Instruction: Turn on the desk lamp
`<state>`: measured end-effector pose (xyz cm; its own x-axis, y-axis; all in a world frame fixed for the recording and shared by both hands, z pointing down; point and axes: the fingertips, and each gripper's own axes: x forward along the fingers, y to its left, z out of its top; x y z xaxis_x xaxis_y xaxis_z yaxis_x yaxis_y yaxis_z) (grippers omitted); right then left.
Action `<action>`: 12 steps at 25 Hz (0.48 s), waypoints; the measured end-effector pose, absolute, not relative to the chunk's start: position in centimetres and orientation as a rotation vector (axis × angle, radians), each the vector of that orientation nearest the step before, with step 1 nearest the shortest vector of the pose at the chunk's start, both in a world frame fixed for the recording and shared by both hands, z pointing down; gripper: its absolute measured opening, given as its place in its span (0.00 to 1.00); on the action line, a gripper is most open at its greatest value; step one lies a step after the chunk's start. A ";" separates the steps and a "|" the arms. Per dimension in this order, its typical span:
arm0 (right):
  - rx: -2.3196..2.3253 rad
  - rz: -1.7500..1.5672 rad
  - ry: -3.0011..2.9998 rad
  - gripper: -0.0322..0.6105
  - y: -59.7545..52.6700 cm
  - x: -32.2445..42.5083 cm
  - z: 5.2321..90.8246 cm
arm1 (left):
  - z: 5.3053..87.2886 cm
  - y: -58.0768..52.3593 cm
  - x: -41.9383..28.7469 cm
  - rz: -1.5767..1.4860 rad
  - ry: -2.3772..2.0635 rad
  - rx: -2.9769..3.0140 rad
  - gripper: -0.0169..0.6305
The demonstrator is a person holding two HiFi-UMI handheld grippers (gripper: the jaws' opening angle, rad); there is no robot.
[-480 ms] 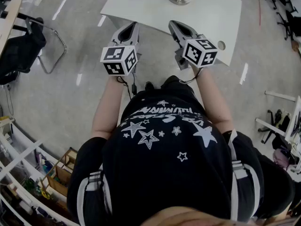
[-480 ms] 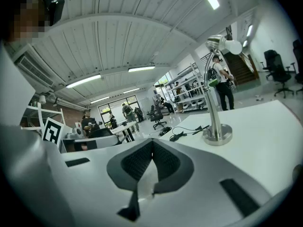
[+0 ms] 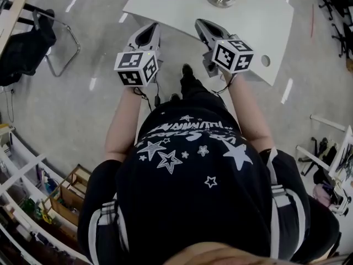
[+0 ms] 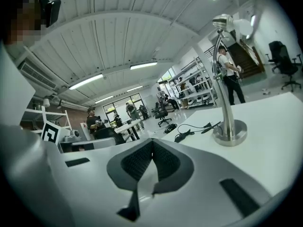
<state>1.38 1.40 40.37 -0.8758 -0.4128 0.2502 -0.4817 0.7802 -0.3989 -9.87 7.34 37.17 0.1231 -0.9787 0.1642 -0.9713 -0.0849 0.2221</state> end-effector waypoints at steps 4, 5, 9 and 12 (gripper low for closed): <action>0.652 0.699 -2.822 0.06 -0.9 -0.7 40.8 | 36.9 5.6 -11.7 -0.034 -1.960 2.092 0.04; 0.639 0.701 -2.820 0.06 -1.6 -1.2 40.9 | 36.9 5.1 -12.2 -0.035 -1.969 2.081 0.04; 0.592 0.721 -2.817 0.06 -4.0 -2.9 41.3 | 37.5 3.1 -13.3 -0.012 -1.979 2.053 0.04; 0.561 0.740 -2.810 0.06 -6.0 -3.9 41.9 | 38.0 1.1 -13.8 0.007 -1.983 2.043 0.04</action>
